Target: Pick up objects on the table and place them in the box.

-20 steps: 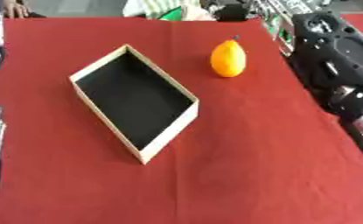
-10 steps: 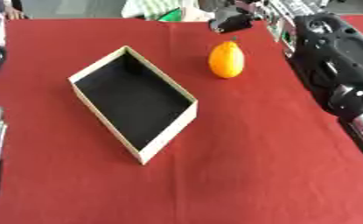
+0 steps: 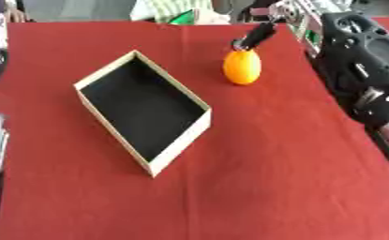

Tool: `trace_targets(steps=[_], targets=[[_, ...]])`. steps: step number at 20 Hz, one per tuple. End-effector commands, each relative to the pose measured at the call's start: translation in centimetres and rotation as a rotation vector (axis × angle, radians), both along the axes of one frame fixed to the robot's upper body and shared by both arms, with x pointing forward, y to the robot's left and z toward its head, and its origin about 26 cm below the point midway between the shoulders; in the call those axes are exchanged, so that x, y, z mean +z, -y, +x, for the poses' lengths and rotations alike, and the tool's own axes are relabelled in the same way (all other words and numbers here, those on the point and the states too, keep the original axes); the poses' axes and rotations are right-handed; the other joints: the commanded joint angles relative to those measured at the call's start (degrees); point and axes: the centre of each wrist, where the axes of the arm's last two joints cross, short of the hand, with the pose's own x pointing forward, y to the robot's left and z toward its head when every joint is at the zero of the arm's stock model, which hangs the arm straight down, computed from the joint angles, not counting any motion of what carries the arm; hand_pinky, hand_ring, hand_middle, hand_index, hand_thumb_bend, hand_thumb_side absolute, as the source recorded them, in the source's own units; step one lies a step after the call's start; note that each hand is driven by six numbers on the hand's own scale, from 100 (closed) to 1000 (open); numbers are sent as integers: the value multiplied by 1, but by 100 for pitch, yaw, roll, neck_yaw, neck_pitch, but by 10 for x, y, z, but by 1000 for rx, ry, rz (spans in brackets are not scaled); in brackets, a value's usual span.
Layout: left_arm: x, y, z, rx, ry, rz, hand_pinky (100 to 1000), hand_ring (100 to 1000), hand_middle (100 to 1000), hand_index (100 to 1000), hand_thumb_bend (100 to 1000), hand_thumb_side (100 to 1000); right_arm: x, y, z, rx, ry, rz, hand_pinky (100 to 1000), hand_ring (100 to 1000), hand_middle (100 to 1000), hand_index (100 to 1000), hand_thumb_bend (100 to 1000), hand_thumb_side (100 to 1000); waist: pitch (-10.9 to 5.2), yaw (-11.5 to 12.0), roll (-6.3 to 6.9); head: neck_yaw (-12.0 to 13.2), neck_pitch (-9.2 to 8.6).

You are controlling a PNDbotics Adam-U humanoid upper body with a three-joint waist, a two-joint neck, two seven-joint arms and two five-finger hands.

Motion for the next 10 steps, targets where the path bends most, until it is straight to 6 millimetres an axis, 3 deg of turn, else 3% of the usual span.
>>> trace_targets(steps=[1, 10], targets=[[7, 0, -4, -3, 21, 12, 524, 697, 695, 840, 373, 515, 29, 9, -3, -3, 30, -12, 969, 965, 929, 1000, 209, 584, -156, -13, 6, 22, 47], [7, 0, -3, -2, 17, 7, 523, 693, 689, 840, 370, 514, 21, 22, 1, -10, -84, -7, 980, 970, 931, 1000, 163, 653, -166, -37, 1, 37, 43]])
